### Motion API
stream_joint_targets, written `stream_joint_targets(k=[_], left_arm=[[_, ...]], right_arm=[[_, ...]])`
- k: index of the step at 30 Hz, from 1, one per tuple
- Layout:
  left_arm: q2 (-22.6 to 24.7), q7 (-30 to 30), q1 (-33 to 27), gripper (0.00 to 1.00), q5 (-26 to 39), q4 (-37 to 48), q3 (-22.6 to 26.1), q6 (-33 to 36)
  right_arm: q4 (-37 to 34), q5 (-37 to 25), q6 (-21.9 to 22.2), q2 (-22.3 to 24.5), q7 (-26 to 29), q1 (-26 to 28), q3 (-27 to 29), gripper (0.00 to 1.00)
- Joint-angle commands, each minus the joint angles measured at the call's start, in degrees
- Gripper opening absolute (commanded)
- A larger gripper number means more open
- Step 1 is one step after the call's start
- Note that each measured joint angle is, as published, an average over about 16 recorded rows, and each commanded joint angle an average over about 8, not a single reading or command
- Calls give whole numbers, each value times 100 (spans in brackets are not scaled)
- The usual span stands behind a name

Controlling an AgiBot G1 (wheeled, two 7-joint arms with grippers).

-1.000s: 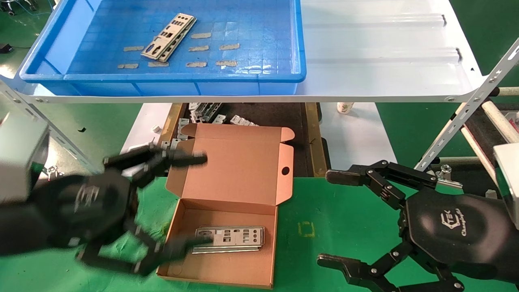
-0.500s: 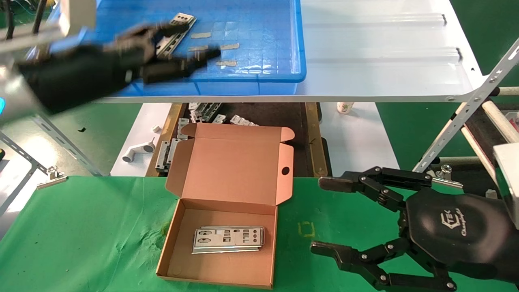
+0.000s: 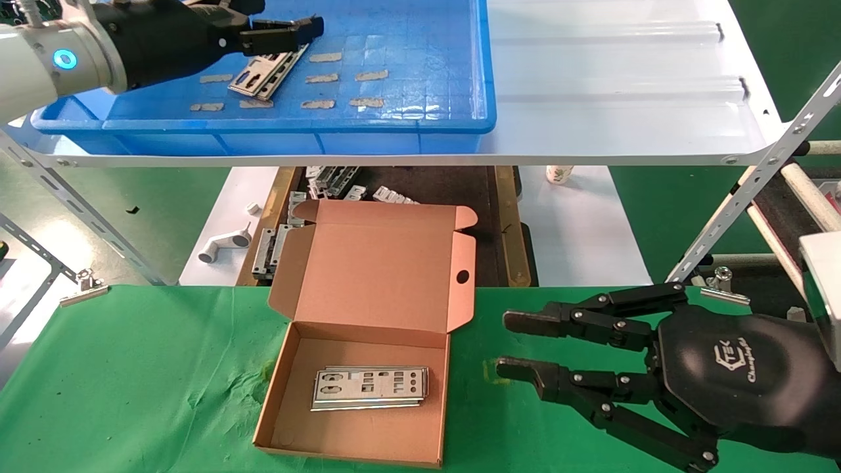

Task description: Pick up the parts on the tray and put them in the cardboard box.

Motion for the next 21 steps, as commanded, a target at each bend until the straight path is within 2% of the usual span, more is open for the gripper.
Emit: stream_joint_targets(k=[1,10,21], left_arm=[[128,94,-231,100,121,410,65,-45],[553,250,-665,100,341,1425,160,-974],[688,287,-721,100,383,1787,190,-876]], right_arm=[[0,0,0,0,0,0,0,0],[0,0,0,0,0,0,0,0],[0,0,0,0,0,0,0,0]])
